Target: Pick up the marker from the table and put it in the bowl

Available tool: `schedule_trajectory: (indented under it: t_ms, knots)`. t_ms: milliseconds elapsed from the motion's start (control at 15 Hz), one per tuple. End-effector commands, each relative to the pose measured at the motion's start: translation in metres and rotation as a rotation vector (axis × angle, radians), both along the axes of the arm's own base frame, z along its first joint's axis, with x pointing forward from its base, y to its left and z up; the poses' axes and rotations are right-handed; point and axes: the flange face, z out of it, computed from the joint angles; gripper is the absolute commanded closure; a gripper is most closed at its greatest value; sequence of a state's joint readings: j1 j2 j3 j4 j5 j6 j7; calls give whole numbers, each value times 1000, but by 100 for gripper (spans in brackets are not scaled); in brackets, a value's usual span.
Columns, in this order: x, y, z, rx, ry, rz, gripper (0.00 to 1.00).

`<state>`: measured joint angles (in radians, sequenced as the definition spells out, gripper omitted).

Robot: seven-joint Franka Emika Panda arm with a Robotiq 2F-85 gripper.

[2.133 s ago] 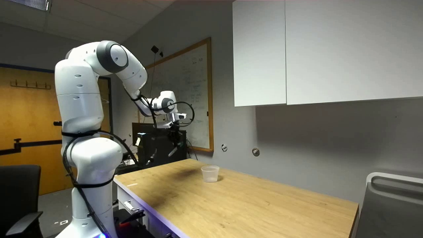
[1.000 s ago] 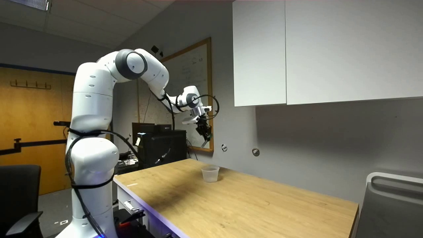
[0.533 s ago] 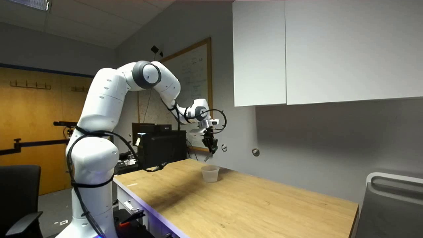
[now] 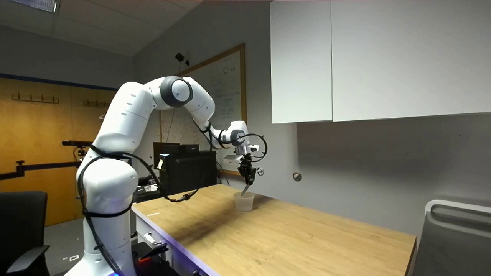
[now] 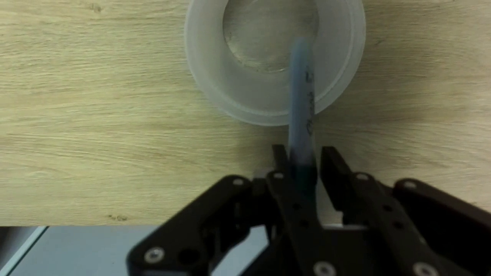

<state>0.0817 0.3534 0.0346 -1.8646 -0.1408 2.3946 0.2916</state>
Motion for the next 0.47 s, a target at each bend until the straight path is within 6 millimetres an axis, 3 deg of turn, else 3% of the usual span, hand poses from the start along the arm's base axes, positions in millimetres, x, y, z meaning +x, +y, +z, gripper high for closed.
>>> schedule_trajectory:
  t_ms: [0,333,400]
  knots:
    - [4,-3,10,9,-3,25,40]
    - [-1,-4,8,5,5,41,2]
    - [-2,-3,9,5,7,43,0]
